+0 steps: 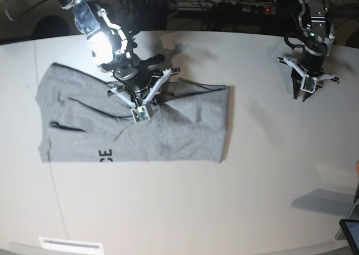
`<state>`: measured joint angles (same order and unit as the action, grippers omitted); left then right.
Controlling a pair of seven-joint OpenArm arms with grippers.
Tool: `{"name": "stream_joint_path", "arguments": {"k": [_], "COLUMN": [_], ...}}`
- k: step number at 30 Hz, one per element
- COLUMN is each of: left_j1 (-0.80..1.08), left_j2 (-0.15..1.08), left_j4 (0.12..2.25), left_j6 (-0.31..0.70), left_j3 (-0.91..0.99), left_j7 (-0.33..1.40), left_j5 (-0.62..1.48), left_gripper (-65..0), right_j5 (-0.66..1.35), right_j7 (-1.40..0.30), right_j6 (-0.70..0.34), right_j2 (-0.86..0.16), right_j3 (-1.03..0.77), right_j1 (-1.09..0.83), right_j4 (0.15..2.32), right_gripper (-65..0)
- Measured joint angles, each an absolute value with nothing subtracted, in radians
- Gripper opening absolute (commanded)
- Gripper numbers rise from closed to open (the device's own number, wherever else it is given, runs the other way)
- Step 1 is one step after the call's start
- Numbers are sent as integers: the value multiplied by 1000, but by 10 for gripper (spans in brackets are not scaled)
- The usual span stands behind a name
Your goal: Fold the T-shirt properly
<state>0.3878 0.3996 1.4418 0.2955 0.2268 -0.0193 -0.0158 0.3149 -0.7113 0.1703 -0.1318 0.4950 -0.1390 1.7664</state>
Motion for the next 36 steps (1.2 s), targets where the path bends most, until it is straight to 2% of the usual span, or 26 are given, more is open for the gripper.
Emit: {"name": "stream_joint_path", "arguments": {"k": [5, 24, 32, 36], "left_j1": [388, 385, 385, 358], "left_j2": [400, 400, 400, 383], "left_j4": [1442, 1442, 1446, 1483], "left_j6": [295, 295, 295, 294], "left_j3": [227, 222, 223, 222], "left_j7": [-19, -19, -17, -7], "left_j5": [-16, -19, -19, -18], "left_gripper": [-511, -511, -511, -509], "right_j5": [317, 326, 326, 331], "right_j7": [-744, -778, -780, -773], "right_j6": [256, 263, 271, 377], "right_j2": [-132, -97, -96, -96], "right_j3": [495, 496, 488, 485], "right_j1": [-141, -197, -218, -219], "right_j4": [1766, 1841, 1841, 1841], "right_gripper": [-649, -635, -461, -450]}}
